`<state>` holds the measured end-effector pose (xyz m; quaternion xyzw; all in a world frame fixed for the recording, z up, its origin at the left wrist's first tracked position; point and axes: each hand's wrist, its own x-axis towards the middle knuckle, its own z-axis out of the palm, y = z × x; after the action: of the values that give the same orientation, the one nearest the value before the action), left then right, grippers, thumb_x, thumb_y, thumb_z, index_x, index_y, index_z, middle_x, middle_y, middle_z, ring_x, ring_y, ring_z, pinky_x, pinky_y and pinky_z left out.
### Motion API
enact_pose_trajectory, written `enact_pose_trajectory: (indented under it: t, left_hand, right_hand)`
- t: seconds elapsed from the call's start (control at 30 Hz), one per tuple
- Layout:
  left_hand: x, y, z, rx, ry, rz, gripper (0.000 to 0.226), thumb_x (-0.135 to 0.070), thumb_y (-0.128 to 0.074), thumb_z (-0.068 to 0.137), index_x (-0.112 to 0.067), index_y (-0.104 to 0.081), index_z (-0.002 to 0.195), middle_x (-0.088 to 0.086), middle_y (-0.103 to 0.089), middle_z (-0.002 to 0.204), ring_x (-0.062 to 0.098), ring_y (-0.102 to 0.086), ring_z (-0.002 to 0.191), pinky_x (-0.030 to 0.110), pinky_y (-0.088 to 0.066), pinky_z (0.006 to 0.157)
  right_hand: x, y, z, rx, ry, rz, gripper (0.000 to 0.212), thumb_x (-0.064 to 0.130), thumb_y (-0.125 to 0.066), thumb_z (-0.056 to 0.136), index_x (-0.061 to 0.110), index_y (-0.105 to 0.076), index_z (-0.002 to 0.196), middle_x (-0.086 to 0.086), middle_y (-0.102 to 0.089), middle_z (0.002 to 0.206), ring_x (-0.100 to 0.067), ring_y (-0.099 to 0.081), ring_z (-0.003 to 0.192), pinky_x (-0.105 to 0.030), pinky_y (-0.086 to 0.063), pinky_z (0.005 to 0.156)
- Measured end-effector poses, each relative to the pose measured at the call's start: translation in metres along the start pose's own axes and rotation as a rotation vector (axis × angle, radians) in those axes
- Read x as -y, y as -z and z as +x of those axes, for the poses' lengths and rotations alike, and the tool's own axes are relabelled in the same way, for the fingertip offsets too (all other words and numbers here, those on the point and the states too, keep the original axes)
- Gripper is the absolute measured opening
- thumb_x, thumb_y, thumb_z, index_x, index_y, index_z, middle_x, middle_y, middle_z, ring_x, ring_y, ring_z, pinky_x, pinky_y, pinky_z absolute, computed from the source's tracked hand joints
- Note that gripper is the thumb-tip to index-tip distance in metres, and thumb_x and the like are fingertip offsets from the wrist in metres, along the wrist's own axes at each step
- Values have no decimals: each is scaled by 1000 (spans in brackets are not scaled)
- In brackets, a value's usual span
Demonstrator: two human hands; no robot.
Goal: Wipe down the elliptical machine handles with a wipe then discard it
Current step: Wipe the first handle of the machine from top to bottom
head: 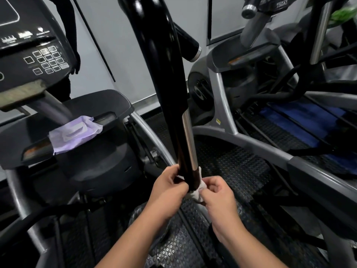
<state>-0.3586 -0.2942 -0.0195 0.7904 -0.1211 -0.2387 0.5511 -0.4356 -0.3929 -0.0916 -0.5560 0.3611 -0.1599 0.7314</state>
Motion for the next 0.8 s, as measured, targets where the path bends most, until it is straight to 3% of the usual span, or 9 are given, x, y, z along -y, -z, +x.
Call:
enact_pose_trajectory:
  t: [0.1,0.2,0.3,0.37,0.57,0.67,0.8]
  left_hand:
    - [7,0,0,-35,9,-62,40,-5,-57,65,-18,-76,98,5,-77,95,22,-73,92,34,-58,84]
    - [16,-6,-5,-134,52,-111,37,14,-54,76,-16,-73,86,-6,-75,78,10,-68,73,21,-53,68]
    - [35,-12,-13,-281,138,-142,27,12,-54,80,-13,-62,78,-4,-59,62,12,-49,57,27,-40,56]
    - [52,-17,-21,-336,203,-137,20,8,-56,78,-12,-57,76,1,-52,59,16,-42,55,32,-34,53]
    - [77,-30,-39,-242,375,-166,4,-8,-59,79,-9,-57,83,10,-59,65,19,-49,60,38,-38,59]
    - [78,-36,-36,-207,389,-242,17,-22,-63,70,-15,-62,85,9,-66,71,20,-56,65,40,-43,64]
    - [83,-43,-29,-235,392,-314,16,-17,-64,73,-18,-68,89,9,-74,82,27,-70,80,47,-55,78]
  right_hand:
    - [-8,-5,-1,-5,-22,-10,13,16,-69,78,25,-68,87,-22,-72,89,-26,-65,75,-46,-52,71]
    - [-19,-6,0,-30,-64,-40,12,5,-72,85,14,-64,88,-21,-70,81,-25,-62,69,-41,-47,65]
    - [-24,-5,-1,-68,-77,-25,11,3,-72,86,11,-65,86,-9,-66,74,-16,-59,64,-35,-44,60]
    - [-29,-8,-1,-78,-107,-34,10,3,-72,85,10,-65,86,-10,-72,79,-17,-65,66,-36,-51,61]
    - [-36,-16,-3,-91,-160,54,7,-4,-66,84,2,-61,83,-26,-74,88,-37,-75,81,-42,-60,67]
    - [-32,-18,-5,-90,-169,76,5,-1,-68,84,1,-64,83,-28,-73,87,-36,-71,75,-45,-57,67]
    - [-25,-27,-9,-39,-280,202,4,-9,-62,87,-7,-65,90,-24,-71,81,-26,-67,70,-31,-56,57]
